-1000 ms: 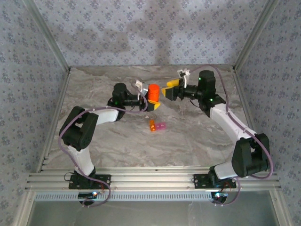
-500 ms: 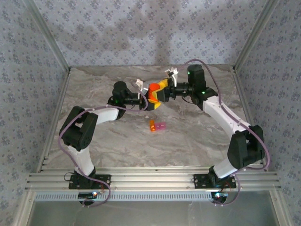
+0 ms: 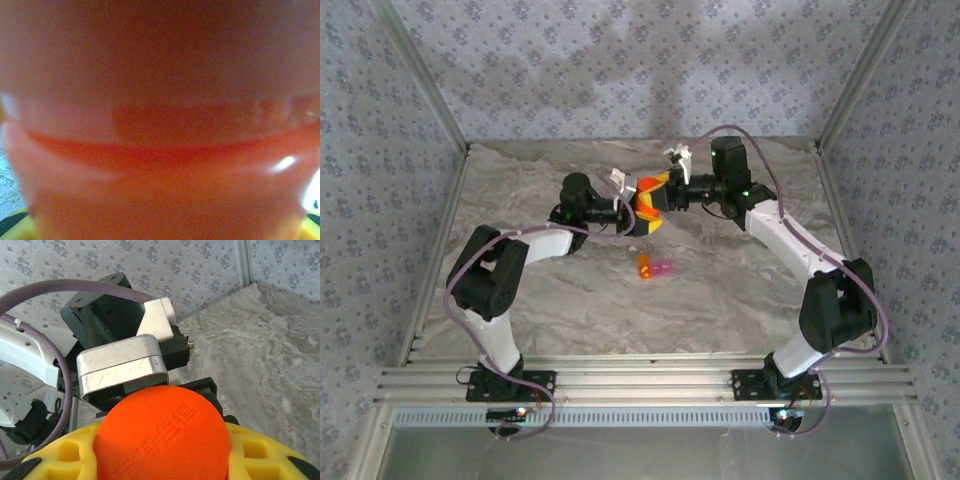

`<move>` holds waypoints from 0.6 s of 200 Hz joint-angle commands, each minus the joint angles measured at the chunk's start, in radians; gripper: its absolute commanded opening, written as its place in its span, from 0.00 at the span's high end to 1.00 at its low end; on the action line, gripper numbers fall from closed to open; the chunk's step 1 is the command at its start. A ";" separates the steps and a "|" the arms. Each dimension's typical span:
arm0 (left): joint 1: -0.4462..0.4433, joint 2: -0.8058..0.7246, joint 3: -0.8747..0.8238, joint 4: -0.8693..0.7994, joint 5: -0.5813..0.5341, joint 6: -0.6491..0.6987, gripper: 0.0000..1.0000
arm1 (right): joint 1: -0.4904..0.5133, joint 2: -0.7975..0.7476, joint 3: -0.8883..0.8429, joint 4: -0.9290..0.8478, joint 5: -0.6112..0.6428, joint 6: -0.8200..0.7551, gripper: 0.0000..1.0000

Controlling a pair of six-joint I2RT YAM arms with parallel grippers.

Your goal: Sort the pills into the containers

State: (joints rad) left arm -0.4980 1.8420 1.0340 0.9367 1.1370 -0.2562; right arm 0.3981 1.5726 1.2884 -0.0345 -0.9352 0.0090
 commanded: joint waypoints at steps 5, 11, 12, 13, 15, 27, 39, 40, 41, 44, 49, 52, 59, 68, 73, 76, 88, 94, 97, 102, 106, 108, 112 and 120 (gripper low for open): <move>-0.012 -0.023 0.026 0.057 0.018 0.040 1.00 | 0.013 -0.027 -0.022 0.033 0.066 0.077 0.72; -0.013 -0.024 0.026 0.058 0.013 0.040 1.00 | 0.013 -0.037 -0.038 0.058 0.094 0.101 0.75; -0.013 -0.024 0.025 0.058 0.011 0.040 1.00 | 0.013 -0.039 -0.041 0.062 0.100 0.105 0.76; -0.012 -0.024 0.025 0.058 0.011 0.040 1.00 | 0.013 -0.041 -0.045 0.067 0.105 0.110 0.76; -0.011 -0.024 0.025 0.059 0.006 0.040 1.00 | 0.013 -0.045 -0.052 0.077 0.115 0.119 0.77; -0.012 -0.029 0.016 0.059 -0.018 0.044 1.00 | 0.014 -0.072 -0.105 0.136 0.185 0.175 0.79; -0.012 -0.036 0.005 0.057 -0.052 0.053 1.00 | 0.013 -0.102 -0.171 0.209 0.235 0.233 0.79; -0.013 -0.036 0.004 0.055 -0.054 0.055 1.00 | 0.013 -0.104 -0.176 0.214 0.237 0.237 0.80; -0.013 -0.037 0.003 0.056 -0.055 0.057 1.00 | 0.013 -0.105 -0.179 0.222 0.238 0.241 0.80; -0.012 -0.038 0.002 0.056 -0.059 0.061 1.00 | 0.013 -0.112 -0.189 0.239 0.239 0.252 0.80; -0.012 -0.039 0.000 0.054 -0.063 0.065 1.00 | 0.015 -0.117 -0.199 0.250 0.244 0.262 0.80; -0.012 -0.041 -0.001 0.052 -0.065 0.067 1.00 | 0.016 -0.121 -0.203 0.252 0.249 0.265 0.80; -0.012 -0.042 -0.004 0.048 -0.069 0.068 1.00 | 0.021 -0.130 -0.210 0.253 0.265 0.265 0.81; -0.013 -0.044 -0.005 0.048 -0.073 0.070 1.00 | 0.027 -0.140 -0.220 0.260 0.280 0.264 0.81; -0.014 -0.045 -0.005 0.047 -0.074 0.070 1.00 | 0.031 -0.144 -0.224 0.266 0.282 0.264 0.81; -0.014 -0.046 -0.006 0.047 -0.076 0.070 1.00 | 0.032 -0.146 -0.226 0.268 0.282 0.267 0.81; -0.015 -0.048 -0.008 0.044 -0.079 0.073 1.00 | 0.038 -0.148 -0.227 0.269 0.282 0.265 0.82; -0.016 -0.050 -0.007 0.040 -0.082 0.076 1.00 | 0.038 -0.148 -0.227 0.270 0.282 0.266 0.82; -0.015 -0.050 -0.007 0.037 -0.084 0.077 1.00 | 0.040 -0.149 -0.227 0.270 0.283 0.265 0.82; -0.016 -0.053 -0.006 0.029 -0.085 0.081 1.00 | 0.041 -0.149 -0.227 0.267 0.287 0.266 0.82; -0.017 -0.054 -0.007 0.024 -0.086 0.085 0.99 | 0.042 -0.148 -0.227 0.266 0.289 0.265 0.82; -0.018 -0.055 -0.006 0.020 -0.087 0.088 0.99 | 0.042 -0.149 -0.227 0.266 0.290 0.264 0.82; -0.019 -0.056 -0.006 0.015 -0.089 0.091 0.98 | 0.044 -0.148 -0.228 0.268 0.291 0.266 0.82; -0.021 -0.059 -0.008 0.009 -0.095 0.098 0.94 | 0.047 -0.150 -0.231 0.272 0.295 0.268 0.83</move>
State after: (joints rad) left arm -0.5087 1.8408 1.0245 0.8951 1.0725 -0.2474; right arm 0.4332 1.4448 1.0687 0.2226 -0.6868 0.1905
